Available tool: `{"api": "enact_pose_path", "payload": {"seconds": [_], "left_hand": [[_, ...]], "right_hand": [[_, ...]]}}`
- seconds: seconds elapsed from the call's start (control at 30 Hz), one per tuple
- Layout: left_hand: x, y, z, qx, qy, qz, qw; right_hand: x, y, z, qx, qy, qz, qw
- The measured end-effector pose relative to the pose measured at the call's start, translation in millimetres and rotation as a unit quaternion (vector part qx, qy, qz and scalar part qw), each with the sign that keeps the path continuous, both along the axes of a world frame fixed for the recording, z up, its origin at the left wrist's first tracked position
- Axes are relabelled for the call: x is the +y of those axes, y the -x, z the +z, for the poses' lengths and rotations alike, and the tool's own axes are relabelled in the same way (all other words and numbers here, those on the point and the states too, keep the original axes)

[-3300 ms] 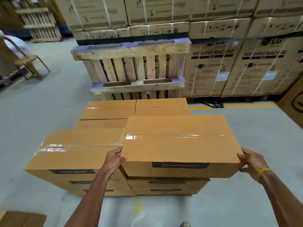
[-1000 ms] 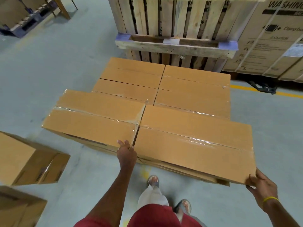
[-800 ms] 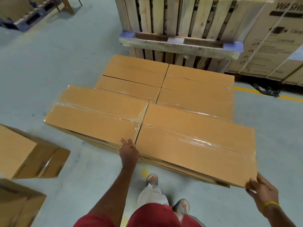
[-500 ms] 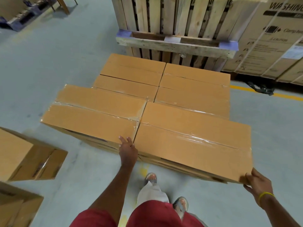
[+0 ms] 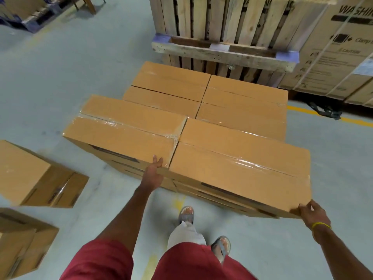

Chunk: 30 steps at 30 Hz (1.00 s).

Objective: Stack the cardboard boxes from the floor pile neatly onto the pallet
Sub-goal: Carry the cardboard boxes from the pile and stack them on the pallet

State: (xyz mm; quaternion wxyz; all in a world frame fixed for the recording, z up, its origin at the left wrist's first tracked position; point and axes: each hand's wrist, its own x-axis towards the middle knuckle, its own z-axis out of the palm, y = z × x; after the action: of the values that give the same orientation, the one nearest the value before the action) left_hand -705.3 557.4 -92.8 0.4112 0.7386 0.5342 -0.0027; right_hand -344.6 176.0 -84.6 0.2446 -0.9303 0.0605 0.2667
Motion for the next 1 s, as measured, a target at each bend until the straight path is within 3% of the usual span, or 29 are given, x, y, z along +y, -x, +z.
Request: {"api": "enact_pose_path", "payload": {"seconds": [0.27, 0.47, 0.6, 0.8, 0.9, 1.0], "left_hand": [[-20, -1, 9, -0.044, 0.011, 0.162, 0.986], [-22, 8, 4, -0.06, -0.001, 0.193, 0.979], [-34, 14, 15, -0.074, -0.014, 0.214, 0.974], [-45, 19, 26, -0.115, 0.051, 0.237, 0.963], [-61, 32, 23, -0.123, 0.071, 0.206, 0.968], [-83, 54, 25, -0.113, 0.096, 0.2, 0.968]], "right_hand": [[-10, 19, -13, 0.021, -0.022, -0.103, 0.994], [-7, 31, 11, 0.035, -0.049, -0.12, 0.991], [-21, 27, -17, 0.052, -0.065, -0.136, 0.987], [-23, 37, -62, 0.086, -0.103, -0.212, 0.968], [5, 74, -39, 0.108, -0.121, -0.198, 0.967], [22, 113, -36, 0.148, -0.084, -0.123, 0.978]]}}
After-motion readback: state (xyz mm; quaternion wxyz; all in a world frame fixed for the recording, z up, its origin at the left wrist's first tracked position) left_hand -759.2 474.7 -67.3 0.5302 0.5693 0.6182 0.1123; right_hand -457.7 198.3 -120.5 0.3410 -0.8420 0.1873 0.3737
